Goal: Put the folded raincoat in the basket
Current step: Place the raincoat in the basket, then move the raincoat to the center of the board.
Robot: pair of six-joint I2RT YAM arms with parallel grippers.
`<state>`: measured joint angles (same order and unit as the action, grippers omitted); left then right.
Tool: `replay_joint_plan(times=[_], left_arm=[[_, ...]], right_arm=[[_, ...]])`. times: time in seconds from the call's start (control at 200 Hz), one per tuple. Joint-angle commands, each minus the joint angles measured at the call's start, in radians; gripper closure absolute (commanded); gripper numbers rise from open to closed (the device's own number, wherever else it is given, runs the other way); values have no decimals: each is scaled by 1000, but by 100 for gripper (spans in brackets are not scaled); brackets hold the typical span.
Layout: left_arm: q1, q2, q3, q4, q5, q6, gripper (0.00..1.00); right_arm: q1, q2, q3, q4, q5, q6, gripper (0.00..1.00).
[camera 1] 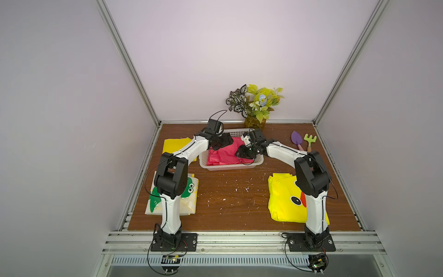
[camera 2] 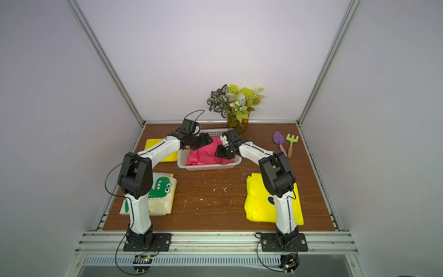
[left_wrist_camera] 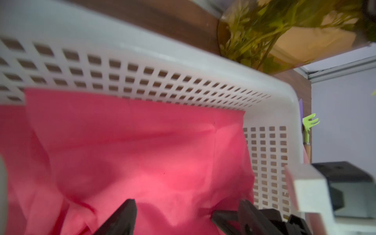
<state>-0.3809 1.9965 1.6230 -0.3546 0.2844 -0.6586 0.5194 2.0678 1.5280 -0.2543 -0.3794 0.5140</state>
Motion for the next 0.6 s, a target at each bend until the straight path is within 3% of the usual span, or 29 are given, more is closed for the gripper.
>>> replay_joint_plan(times=[0.0, 0.175, 0.23, 0.425, 0.595], left_arm=[[-21, -107, 66, -78, -94, 139, 18], [-24, -318, 23, -76, -204, 238, 12], [-24, -403, -11, -75, -252, 261, 0], [-24, -705, -209, -64, -389, 312, 0], [-23, -953, -424, -40, -410, 220, 0]], right_arm=[[-6, -81, 65, -7, -22, -63, 50], [-4, -170, 97, -5, -23, -79, 45], [-3, -215, 83, 9, -17, -75, 44], [10, -406, -47, 53, 46, -39, 43], [36, -583, -209, 42, 153, -6, 43]])
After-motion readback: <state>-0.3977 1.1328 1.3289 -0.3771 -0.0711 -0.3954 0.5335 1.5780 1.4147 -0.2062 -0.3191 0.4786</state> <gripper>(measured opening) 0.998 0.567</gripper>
